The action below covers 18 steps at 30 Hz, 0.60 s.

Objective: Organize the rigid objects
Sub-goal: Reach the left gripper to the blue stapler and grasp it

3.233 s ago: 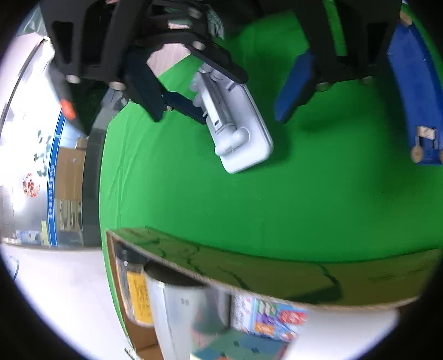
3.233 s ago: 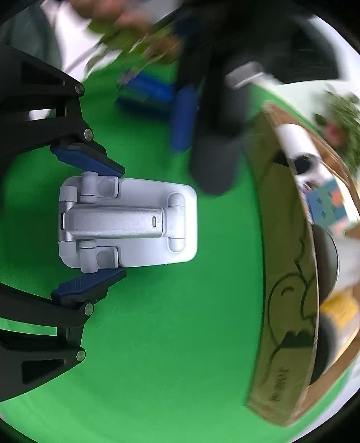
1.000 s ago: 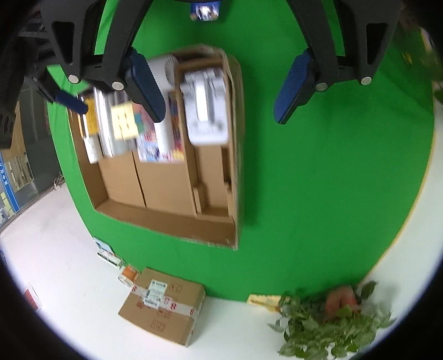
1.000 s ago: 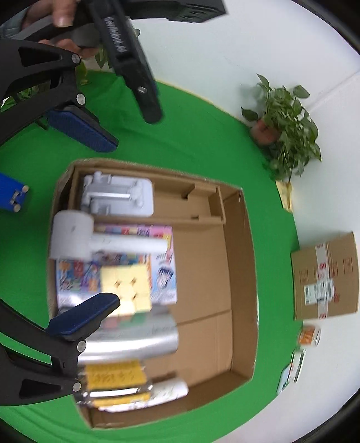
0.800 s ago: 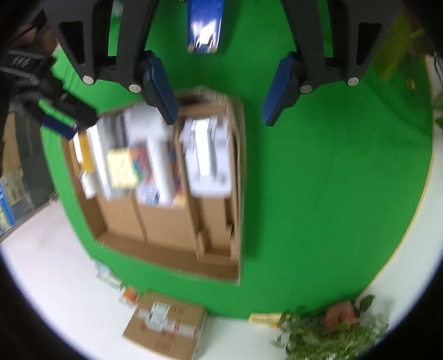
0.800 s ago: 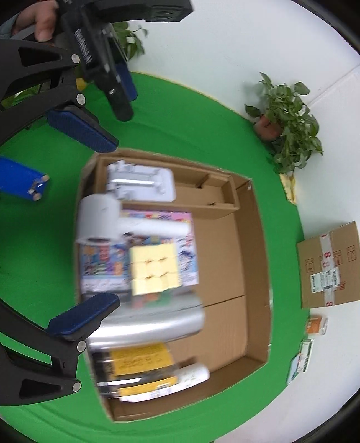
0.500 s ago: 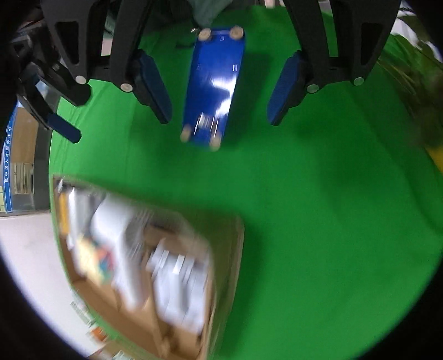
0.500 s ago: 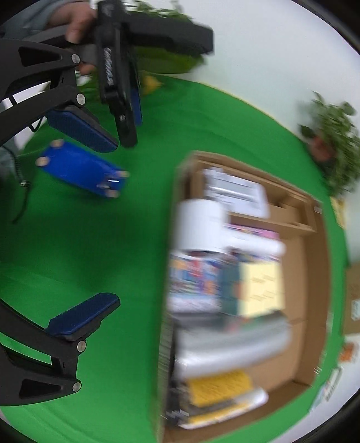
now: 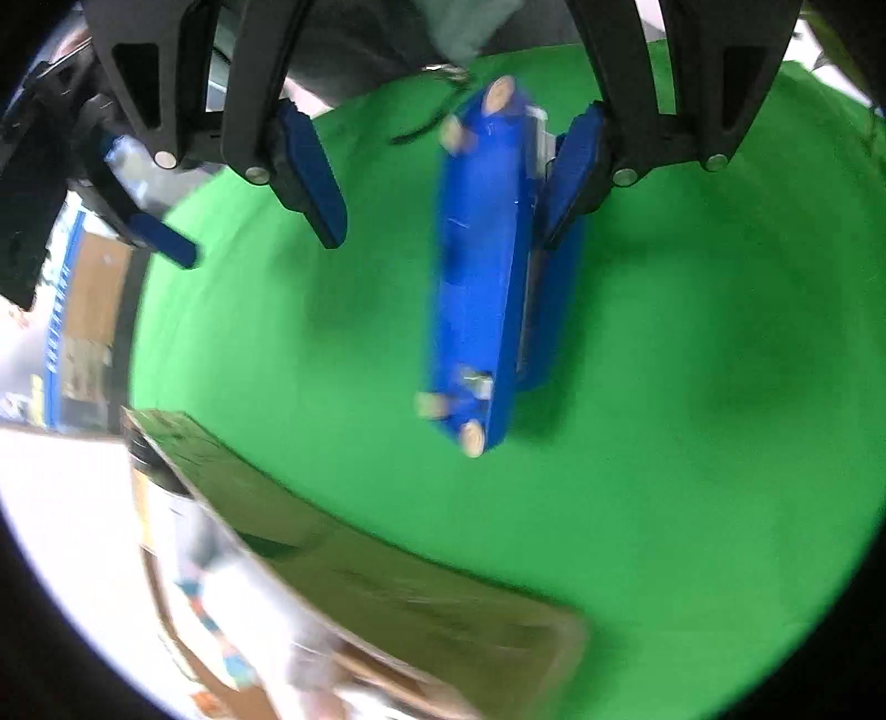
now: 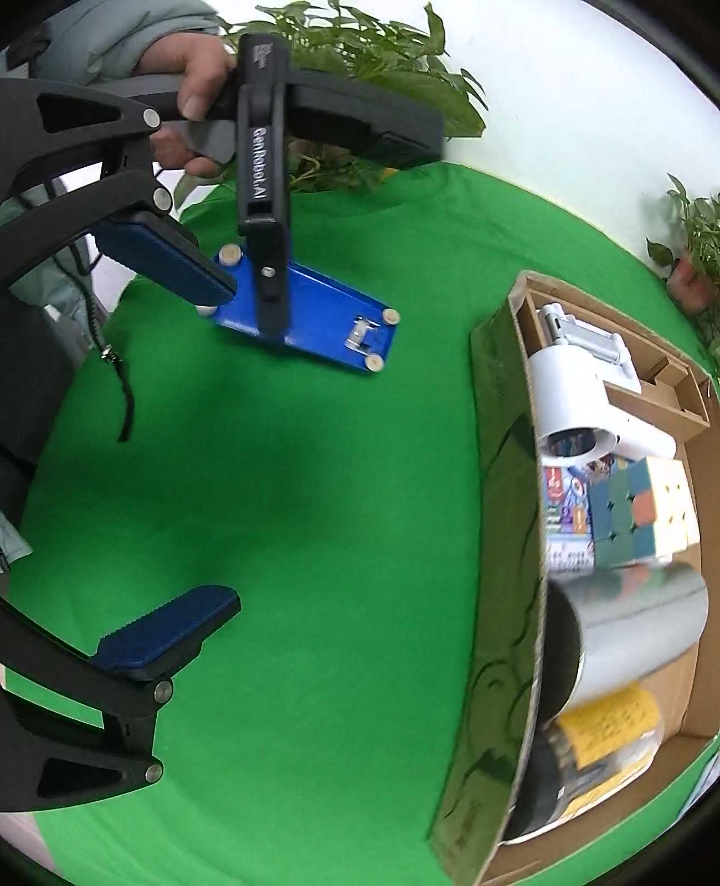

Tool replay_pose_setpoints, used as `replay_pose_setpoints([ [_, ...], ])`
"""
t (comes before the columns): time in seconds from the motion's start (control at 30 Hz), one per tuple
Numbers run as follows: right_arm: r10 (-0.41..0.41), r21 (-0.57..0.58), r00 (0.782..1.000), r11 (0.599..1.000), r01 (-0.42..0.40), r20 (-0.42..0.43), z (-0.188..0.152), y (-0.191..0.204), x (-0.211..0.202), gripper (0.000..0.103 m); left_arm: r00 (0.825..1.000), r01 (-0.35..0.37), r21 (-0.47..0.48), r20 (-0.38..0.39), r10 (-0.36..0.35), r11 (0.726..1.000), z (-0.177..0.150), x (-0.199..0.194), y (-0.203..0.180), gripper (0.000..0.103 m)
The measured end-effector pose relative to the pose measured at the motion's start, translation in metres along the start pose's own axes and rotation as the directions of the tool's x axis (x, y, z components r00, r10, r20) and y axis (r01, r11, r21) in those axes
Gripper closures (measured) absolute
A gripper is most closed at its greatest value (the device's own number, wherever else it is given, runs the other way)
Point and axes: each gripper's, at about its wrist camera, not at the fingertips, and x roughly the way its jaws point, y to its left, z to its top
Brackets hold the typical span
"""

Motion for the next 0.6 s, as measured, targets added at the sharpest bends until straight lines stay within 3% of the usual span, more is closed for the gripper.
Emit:
replay_pose_setpoints([
  [0.13,-0.004,0.008,1.000,1.000,0.004,-0.004,-0.015,-0.014,-0.004,0.001,0.996,0.091,0.103,-0.027,-0.088,0.991,-0.005,0.010,-0.044,0.033],
  [0.23,-0.019,0.019,1.000,1.000,0.019,0.002,-0.021,-0.025,-0.009,0.001,0.998,0.063,0.133,0.024,-0.066,0.989,-0.006,-0.001,-0.055,0.031],
  [0.43,0.007,-0.022,1.000,1.000,-0.007,0.007,-0.021,-0.016,-0.006,0.001,0.993,0.002,0.036,0.120,-0.007,0.999,0.000,-0.040,-0.022,0.031],
  [0.6,0.037,-0.117,0.999,0.993,-0.035,0.015,-0.010,0.025,0.016,0.001,0.997,-0.001,-0.050,0.078,0.005,0.999,0.015,-0.039,0.012,0.031],
])
